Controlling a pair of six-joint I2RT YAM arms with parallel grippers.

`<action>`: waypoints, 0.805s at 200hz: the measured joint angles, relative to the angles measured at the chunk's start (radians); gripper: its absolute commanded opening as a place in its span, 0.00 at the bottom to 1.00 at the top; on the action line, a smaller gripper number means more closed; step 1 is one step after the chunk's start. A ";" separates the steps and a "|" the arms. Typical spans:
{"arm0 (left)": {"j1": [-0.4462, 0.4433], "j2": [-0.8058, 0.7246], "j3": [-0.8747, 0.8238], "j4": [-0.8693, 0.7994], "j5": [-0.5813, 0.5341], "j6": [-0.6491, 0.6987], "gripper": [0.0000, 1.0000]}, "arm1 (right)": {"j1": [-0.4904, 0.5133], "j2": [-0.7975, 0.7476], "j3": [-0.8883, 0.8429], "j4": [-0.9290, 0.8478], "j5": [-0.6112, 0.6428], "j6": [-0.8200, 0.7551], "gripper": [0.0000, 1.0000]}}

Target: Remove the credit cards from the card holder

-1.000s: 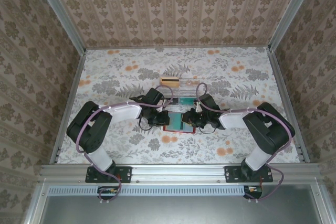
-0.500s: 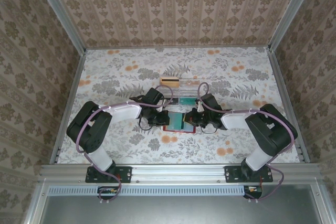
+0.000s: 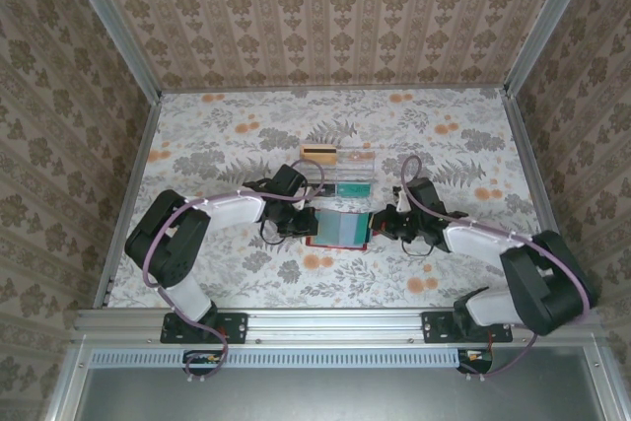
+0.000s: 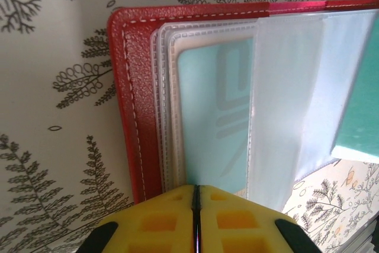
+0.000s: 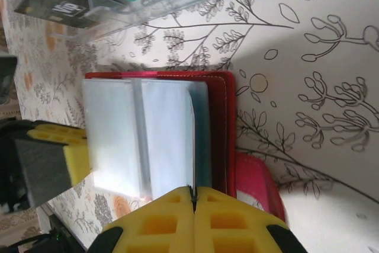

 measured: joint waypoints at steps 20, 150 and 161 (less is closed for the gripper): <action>0.011 -0.016 0.002 -0.020 -0.002 0.005 0.25 | -0.003 -0.076 0.035 -0.120 0.010 -0.065 0.00; 0.216 -0.397 0.024 -0.132 0.005 0.038 1.00 | 0.210 0.090 0.722 -0.716 0.324 -0.834 0.00; 0.228 -0.429 0.018 -0.131 0.005 0.037 1.00 | 0.235 0.134 0.766 -0.742 0.371 -0.922 0.00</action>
